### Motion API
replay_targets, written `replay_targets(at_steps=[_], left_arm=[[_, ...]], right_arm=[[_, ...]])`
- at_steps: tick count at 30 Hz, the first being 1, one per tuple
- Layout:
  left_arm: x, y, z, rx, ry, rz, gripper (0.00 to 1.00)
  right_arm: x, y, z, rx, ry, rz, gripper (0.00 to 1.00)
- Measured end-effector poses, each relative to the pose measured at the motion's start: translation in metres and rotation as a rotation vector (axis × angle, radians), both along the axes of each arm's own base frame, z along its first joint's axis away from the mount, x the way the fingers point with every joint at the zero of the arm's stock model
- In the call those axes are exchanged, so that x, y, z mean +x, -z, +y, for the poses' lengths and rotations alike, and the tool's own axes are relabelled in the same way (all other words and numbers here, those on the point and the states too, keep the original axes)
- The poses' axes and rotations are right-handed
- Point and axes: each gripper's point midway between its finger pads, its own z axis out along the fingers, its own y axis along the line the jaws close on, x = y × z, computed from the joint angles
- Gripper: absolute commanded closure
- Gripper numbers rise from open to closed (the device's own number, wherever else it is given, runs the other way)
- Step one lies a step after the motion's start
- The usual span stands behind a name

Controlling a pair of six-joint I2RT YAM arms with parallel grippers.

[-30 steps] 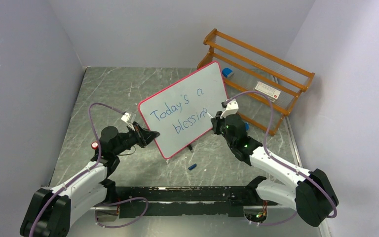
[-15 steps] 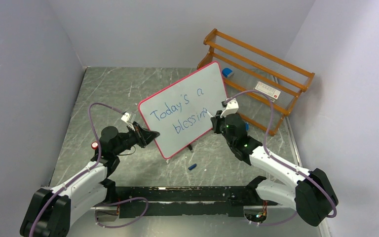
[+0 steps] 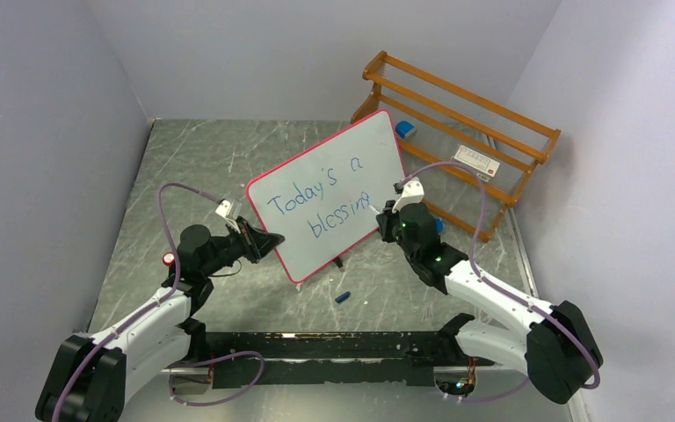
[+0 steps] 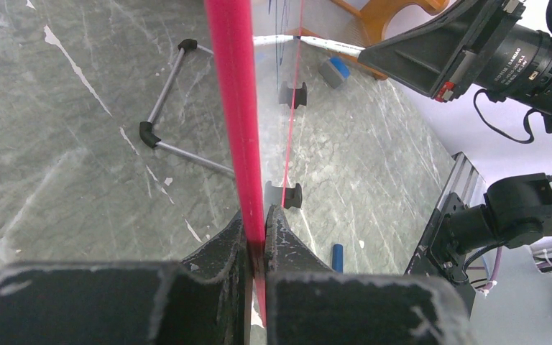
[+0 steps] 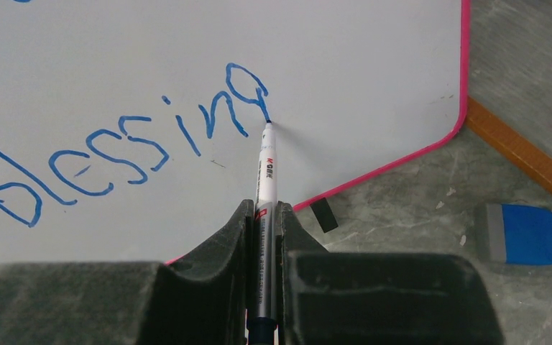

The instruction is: Write a sentence on the whiteboard

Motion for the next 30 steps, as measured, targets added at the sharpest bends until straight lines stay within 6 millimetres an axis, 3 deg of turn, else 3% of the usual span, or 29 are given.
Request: replay_targets(at_steps=[19,26,30], left_arm=[[0.000,0.000,0.000,-0.003,-0.003,0.004,0.95],[0.000,0.000,0.000,-0.003,-0.003,0.004,0.95],[0.000,0.000,0.000,-0.003,-0.004,0.006,0.95]], right_arm=[[-0.013,0.012,0.003,-0.006,-0.044,0.066,1.00],[-0.016,0.008,0.007,0.013,-0.073,0.065,1.00],[-0.016,-0.005,0.005,0.033,-0.067,0.031,1.00]])
